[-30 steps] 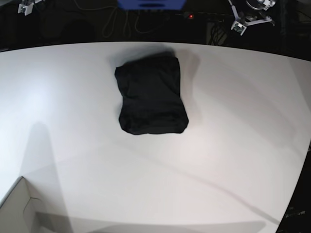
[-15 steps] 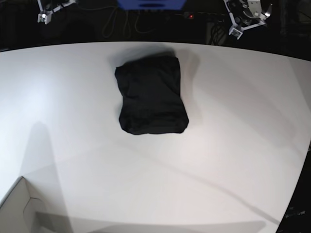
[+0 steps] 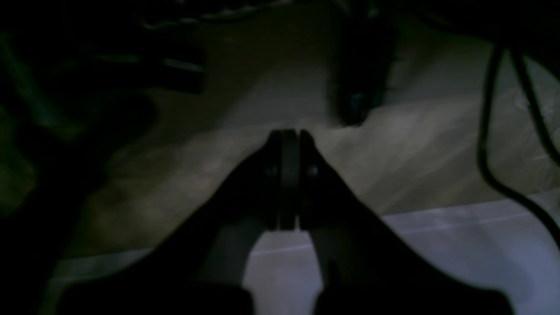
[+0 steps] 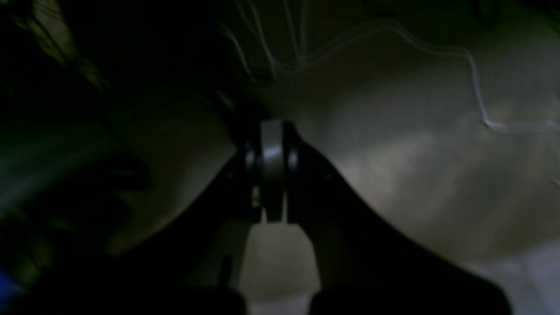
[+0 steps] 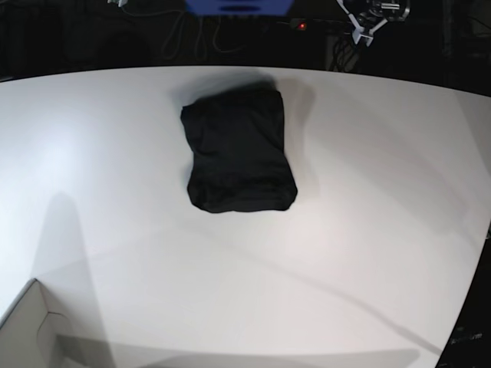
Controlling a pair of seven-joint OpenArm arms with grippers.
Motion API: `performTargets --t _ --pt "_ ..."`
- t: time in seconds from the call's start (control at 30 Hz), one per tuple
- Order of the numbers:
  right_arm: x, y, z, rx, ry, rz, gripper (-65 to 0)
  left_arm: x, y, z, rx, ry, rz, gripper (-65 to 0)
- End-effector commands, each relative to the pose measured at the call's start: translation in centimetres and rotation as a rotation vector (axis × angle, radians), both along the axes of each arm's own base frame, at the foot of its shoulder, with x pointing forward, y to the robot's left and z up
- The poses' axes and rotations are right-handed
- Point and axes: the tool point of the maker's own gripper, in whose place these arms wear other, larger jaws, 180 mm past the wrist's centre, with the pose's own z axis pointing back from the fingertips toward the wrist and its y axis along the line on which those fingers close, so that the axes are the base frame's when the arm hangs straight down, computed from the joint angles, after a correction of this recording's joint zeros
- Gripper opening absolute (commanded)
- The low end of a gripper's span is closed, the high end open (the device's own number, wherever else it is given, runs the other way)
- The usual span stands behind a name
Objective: Layout the t-shirt on the table in an organized manner, then fold the t-shirt properly
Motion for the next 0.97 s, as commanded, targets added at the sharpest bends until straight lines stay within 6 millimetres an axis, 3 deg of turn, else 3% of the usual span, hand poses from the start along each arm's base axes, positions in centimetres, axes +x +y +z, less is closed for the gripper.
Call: performTargets --t 0.0,0.07,0.2,0.37,0.43,0.5,0.6,0.67,0.77,0.93 --pt "-0.2 -0.8 -0.1 -0.032 -0.003 0.019 -65.0 1.0 1.5 -0.1 0.026 -0.031 0.023 -64.9" --pt "-1.3 -1.4 -0.6 -0.082 0.034 0.073 -65.0 0.8 1.2 -0.9 0.026 -0.048 0.070 -64.9" --pt "-1.4 -1.7 -1.3 -0.152 0.098 0.219 -65.0 1.2 2.2 -1.8 0.089 -0.112 0.131 -64.9" --pt "0.2 -3.5 -1.1 -0.321 0.144 0.374 -65.0 2.5 3.6 -2.1 0.227 -0.168 0.163 -64.9" --pt "0.7 -3.2 -0.9 -0.373 0.150 0.402 -65.0 3.2 4.1 -2.0 0.270 -0.185 0.164 -64.9" --pt "2.2 -3.8 -0.7 -0.434 0.141 0.398 -65.0 3.2 4.2 -2.0 0.295 -0.185 0.165 -64.9" --pt "3.1 -4.4 -0.3 -0.505 0.144 0.398 -65.0 4.2 2.6 -2.3 0.295 -0.196 0.170 -64.9" --pt "3.1 -3.6 -0.4 -0.496 0.142 0.397 -65.0 4.1 2.3 -2.4 0.293 -0.196 0.171 -64.9" --pt "3.2 -3.0 -0.5 -0.488 0.139 0.395 -65.0 4.1 0.0 -2.7 0.258 -0.193 0.170 -64.8" --pt "4.6 -2.8 -0.6 -0.486 0.115 0.399 -65.0 4.1 -2.3 -3.0 0.224 -0.189 0.122 -64.8"
